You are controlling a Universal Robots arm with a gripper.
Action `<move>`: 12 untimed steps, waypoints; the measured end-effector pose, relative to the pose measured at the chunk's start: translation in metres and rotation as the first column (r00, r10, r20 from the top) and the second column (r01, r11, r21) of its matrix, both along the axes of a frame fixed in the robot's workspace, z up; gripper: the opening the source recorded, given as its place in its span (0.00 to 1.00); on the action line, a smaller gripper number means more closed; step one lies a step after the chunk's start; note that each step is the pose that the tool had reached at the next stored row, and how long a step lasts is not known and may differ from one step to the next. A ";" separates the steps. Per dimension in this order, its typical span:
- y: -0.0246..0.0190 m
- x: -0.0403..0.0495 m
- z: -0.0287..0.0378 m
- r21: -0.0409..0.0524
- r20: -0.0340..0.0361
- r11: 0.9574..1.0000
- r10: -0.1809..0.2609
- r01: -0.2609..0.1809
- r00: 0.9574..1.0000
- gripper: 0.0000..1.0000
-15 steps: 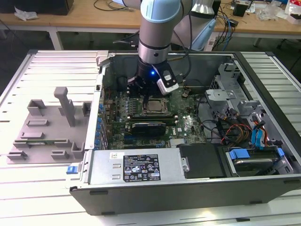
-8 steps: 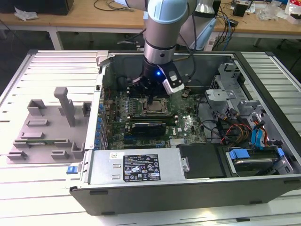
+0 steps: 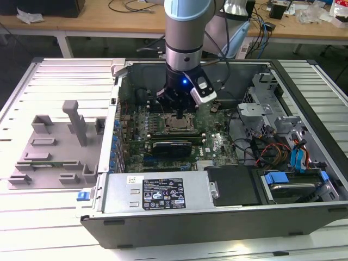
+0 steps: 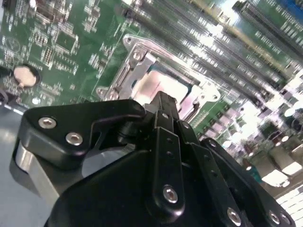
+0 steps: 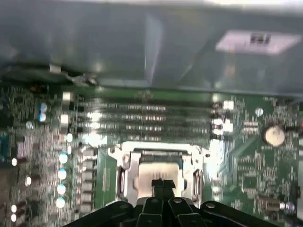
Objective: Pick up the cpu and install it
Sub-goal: 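Close the cpu cover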
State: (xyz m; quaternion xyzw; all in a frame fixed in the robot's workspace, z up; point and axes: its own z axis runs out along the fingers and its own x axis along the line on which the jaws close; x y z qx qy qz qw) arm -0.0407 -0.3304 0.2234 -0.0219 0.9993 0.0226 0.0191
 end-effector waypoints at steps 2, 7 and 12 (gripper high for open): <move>-0.0021 0.0000 0.0002 0.000 0.000 1.000 0.000 0.000 1.000 0.11; -0.0021 0.0000 0.0044 0.000 0.000 1.000 0.000 0.000 1.000 0.11; -0.0021 0.0000 0.0046 0.000 0.000 1.000 0.000 0.000 1.000 0.11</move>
